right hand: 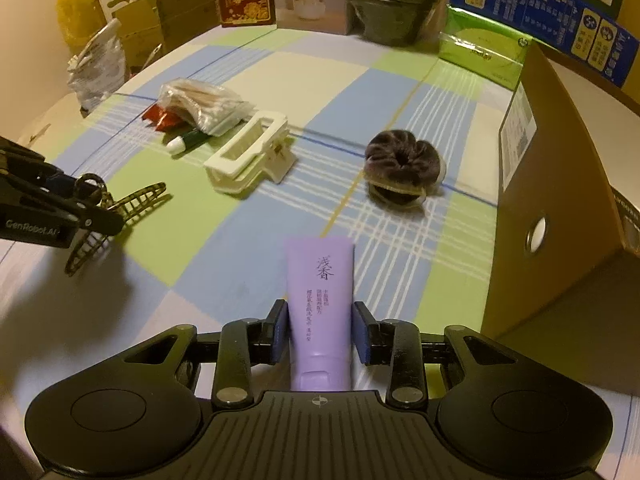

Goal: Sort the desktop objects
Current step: 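Carry the cord and the tube into the cardboard box, then open both tools to drop the cord and lavender tube in the box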

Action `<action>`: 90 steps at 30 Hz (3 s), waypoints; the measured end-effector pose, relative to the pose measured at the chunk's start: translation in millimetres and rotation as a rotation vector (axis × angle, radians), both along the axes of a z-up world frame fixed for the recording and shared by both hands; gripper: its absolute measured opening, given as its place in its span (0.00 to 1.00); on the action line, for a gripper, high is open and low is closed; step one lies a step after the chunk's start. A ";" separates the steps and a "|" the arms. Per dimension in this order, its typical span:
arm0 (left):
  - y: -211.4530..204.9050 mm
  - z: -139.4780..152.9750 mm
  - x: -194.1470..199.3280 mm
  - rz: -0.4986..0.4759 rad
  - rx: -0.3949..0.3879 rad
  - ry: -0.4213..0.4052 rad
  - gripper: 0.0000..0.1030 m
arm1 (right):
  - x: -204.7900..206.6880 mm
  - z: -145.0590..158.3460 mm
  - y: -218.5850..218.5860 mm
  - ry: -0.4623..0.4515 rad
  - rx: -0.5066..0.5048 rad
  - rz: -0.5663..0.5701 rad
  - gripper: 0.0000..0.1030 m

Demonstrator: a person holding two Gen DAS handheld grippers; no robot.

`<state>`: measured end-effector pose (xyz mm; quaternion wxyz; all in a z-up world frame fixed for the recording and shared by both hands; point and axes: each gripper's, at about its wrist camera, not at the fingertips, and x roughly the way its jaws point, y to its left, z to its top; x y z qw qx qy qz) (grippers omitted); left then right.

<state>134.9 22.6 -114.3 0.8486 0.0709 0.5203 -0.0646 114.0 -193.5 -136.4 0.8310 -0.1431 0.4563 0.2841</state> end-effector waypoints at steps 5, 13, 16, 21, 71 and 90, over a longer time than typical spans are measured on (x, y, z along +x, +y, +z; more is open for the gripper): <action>-5.9 1.5 -13.9 -0.016 -0.018 0.017 0.32 | -13.6 3.4 -13.5 0.046 0.029 -0.025 0.30; -28.8 16.8 -34.9 -0.065 -0.058 0.009 0.32 | -32.7 19.8 -45.4 0.070 0.087 -0.053 0.30; -40.8 26.3 -39.3 -0.084 -0.068 -0.006 0.32 | -38.1 29.0 -57.7 0.066 0.109 -0.062 0.30; -63.1 46.3 -45.6 -0.125 -0.084 -0.037 0.32 | -48.0 46.1 -80.6 0.062 0.158 -0.072 0.30; -341.2 56.1 156.6 -0.218 -0.018 -0.074 0.32 | 137.4 93.9 -311.9 -0.099 0.096 -0.430 0.30; -347.2 49.0 166.8 -0.247 0.041 -0.093 0.34 | 150.3 82.2 -303.9 -0.124 -0.015 -0.412 0.30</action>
